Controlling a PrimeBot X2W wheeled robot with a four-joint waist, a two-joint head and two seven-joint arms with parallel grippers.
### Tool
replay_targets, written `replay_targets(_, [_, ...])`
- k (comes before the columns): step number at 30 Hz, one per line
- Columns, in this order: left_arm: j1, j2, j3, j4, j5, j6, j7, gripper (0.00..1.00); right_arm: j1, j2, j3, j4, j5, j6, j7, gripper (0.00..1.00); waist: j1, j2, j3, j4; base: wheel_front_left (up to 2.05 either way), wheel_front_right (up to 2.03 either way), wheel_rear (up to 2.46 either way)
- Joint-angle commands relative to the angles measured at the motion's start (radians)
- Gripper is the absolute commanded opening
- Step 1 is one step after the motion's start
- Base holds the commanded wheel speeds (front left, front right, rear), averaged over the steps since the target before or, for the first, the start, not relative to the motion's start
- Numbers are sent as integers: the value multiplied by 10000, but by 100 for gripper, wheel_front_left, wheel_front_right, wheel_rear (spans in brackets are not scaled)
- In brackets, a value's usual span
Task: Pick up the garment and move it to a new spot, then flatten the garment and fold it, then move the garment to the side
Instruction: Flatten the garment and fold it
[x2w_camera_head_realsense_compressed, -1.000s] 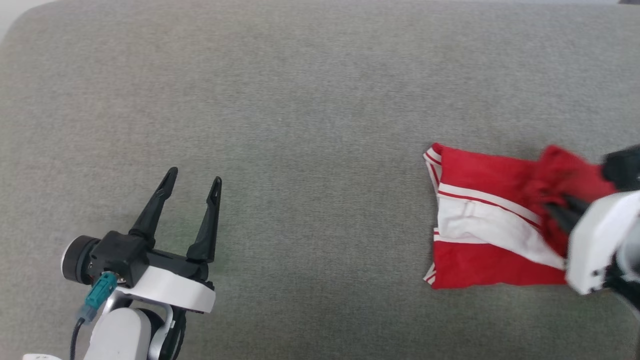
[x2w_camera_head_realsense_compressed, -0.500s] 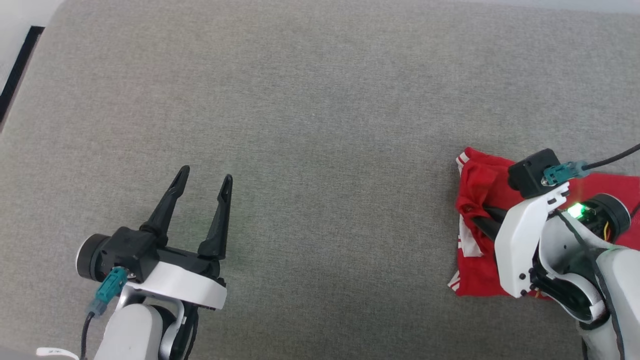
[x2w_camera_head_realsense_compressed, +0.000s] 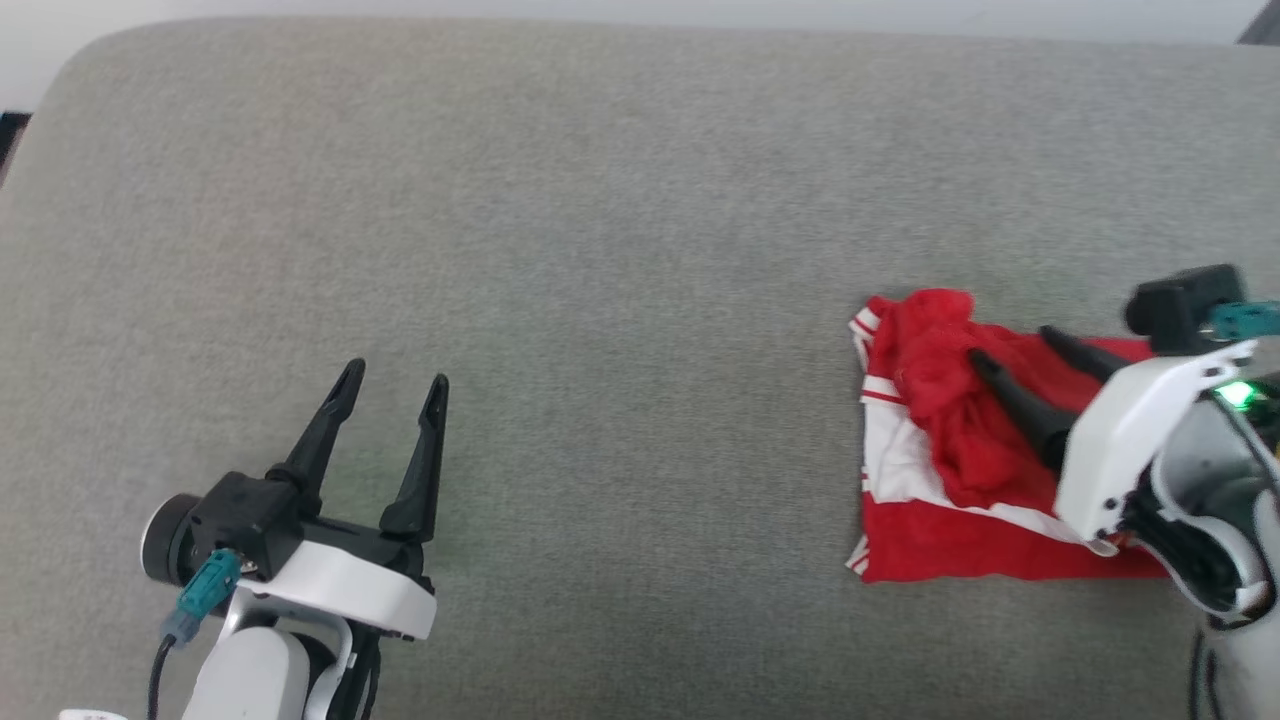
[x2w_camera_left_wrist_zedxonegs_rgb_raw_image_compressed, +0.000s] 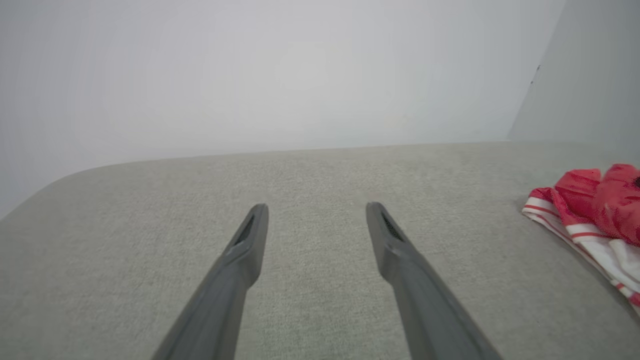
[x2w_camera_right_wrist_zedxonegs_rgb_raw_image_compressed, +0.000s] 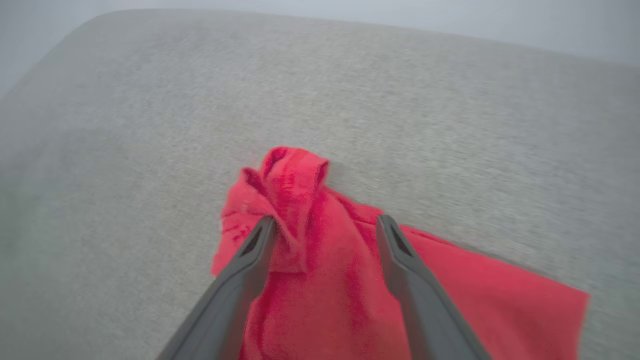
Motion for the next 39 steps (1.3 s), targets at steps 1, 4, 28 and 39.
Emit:
replay_targets(1, [138,38,22,58,-123,14,-49,100,89,-52,-110,99,-31,-7,-197,100,0,0,-161,-201,0,0,0])
replay_targets(4, [158,61,60,230,-187,14,-48,100,123,-205,-355,589,-192,-7,-1118,100,0,0,-313,-436,0,0,0])
replay_targets(28, [1649,-206,1777,2,-406,14,-49,100,820,248,-461,3228,-564,-7,-8105,100,0,0,-1356,-1420,0,0,0])
replay_targets(39, [3242,-518,2428,-1258,-174,14,-48,100,2410,604,-1587,2316,-1206,-7,-8008,100,0,0,-1633,-1307,0,0,0])
